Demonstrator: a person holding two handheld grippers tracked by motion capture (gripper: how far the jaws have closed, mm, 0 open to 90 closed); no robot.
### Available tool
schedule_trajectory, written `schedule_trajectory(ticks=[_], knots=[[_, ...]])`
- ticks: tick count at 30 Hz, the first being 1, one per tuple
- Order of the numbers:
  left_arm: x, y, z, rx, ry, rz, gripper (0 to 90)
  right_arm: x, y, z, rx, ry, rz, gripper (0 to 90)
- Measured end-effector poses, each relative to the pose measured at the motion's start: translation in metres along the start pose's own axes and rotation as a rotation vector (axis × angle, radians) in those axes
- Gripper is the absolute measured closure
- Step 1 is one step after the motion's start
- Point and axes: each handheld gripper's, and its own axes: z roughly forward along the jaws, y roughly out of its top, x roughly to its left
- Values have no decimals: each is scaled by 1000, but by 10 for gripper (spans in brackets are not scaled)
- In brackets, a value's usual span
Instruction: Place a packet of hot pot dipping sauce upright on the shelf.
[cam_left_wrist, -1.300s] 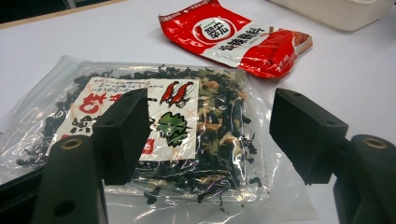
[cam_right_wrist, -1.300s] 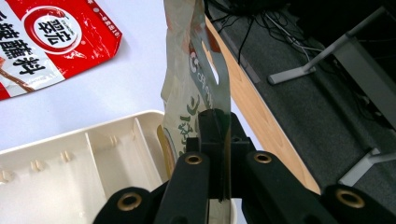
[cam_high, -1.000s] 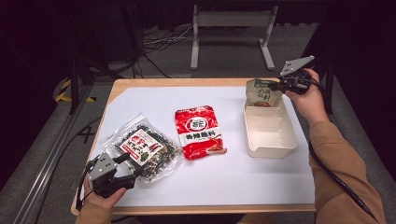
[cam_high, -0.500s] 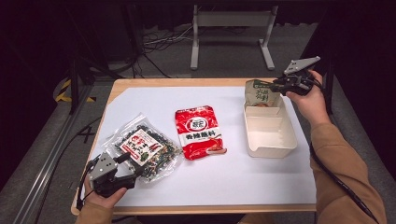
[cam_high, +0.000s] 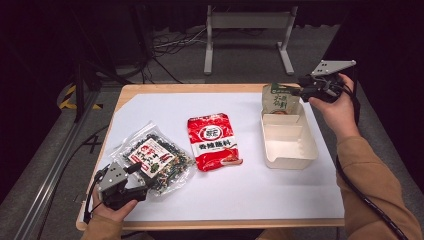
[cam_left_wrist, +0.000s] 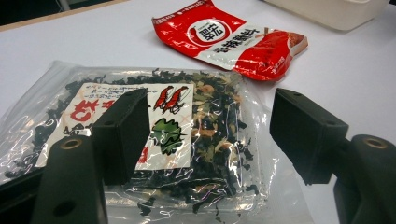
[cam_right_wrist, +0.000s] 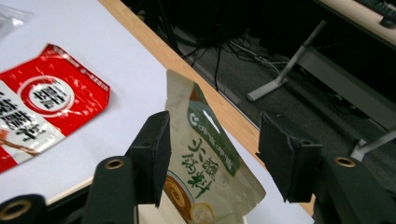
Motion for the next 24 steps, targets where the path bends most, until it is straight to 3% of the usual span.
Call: schedule_trajectory(ticks=[5,15,24], knots=[[0,1,2,1,-4,7,294,14,3,-12,-30,9,2,418],[0,2,4,-1,-7,7,293,63,6,-41,-99,78,44,415],[0,2,3,-1,-7,8,293,96,-8,-50,-96,115,123,383]])
